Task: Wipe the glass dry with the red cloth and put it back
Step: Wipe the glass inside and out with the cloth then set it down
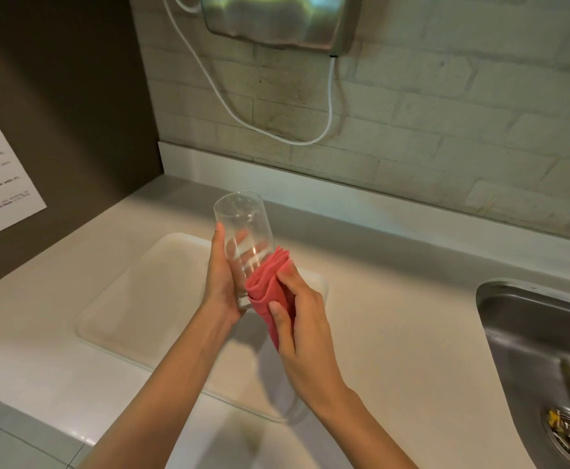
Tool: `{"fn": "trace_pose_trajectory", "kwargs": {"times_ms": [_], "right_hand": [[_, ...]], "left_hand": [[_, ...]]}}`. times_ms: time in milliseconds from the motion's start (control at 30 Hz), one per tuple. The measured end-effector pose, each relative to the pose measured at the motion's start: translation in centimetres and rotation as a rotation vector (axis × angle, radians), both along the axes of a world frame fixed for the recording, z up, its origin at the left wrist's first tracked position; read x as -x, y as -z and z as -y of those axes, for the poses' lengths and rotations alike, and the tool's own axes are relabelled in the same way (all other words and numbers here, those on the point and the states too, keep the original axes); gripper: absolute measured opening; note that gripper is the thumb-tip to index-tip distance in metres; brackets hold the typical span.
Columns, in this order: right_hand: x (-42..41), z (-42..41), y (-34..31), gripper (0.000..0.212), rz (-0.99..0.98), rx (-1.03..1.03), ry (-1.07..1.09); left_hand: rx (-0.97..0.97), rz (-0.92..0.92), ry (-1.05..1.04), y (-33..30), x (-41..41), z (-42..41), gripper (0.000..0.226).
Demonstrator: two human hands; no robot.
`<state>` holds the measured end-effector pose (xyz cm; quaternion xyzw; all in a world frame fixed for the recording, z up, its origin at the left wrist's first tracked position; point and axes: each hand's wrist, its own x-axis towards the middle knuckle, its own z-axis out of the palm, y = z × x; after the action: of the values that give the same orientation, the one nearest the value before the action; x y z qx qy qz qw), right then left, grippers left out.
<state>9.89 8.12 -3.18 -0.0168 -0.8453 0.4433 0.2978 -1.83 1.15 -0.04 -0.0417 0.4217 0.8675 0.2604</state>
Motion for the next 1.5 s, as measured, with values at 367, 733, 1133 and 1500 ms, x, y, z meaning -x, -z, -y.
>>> {"fn": "trace_pose_trajectory", "kwargs": {"times_ms": [367, 733, 1133, 1500], "right_hand": [[2.4, -1.4, -3.3, 0.017, -0.031, 0.234, 0.171], [4.4, -2.2, -3.7, 0.039, -0.126, -0.735, -0.078], [7.6, -3.0, -5.4, 0.028, -0.108, -0.684, 0.133], [4.0, -5.3, -3.4, 0.028, -0.136, -0.396, 0.043]], "left_hand": [[-0.025, -0.175, 0.135, 0.9, -0.6, 0.1, 0.061], [-0.092, -0.112, 0.154, 1.4, -0.3, 0.0, 0.043], [0.089, -0.181, 0.214, 2.2, -1.1, -1.2, 0.042], [0.083, -0.199, 0.267, 2.4, -0.6, -0.7, 0.055]]}}
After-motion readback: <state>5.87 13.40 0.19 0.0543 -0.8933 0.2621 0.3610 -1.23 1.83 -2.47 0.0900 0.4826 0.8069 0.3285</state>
